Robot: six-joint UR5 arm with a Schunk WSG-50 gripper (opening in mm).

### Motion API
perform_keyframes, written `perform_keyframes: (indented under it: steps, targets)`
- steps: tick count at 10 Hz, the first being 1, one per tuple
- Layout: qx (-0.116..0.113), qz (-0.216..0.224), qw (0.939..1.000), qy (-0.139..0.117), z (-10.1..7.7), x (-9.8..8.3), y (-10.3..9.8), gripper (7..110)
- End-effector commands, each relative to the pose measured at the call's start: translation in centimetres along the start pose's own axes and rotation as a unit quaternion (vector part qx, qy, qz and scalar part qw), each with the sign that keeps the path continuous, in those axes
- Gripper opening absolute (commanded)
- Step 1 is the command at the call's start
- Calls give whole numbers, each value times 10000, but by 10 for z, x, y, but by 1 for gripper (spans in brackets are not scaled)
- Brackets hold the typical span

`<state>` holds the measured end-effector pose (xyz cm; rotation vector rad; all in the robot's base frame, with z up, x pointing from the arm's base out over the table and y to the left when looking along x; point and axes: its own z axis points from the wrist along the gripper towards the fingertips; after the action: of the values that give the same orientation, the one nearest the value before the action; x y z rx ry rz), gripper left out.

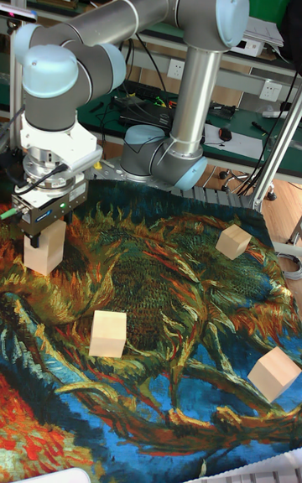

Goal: Stack the blocks in a vertical line of five

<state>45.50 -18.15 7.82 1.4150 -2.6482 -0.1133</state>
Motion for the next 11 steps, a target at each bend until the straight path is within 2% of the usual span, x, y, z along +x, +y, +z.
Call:
perform_keyframes:
  steps: [1,6,11]
  targets:
    - [-26,22,10000,84,0,9,-1,88]
    - [-155,77,9995,262,-1,19,6,88]
    - [-168,81,9994,297,-1,21,6,88]
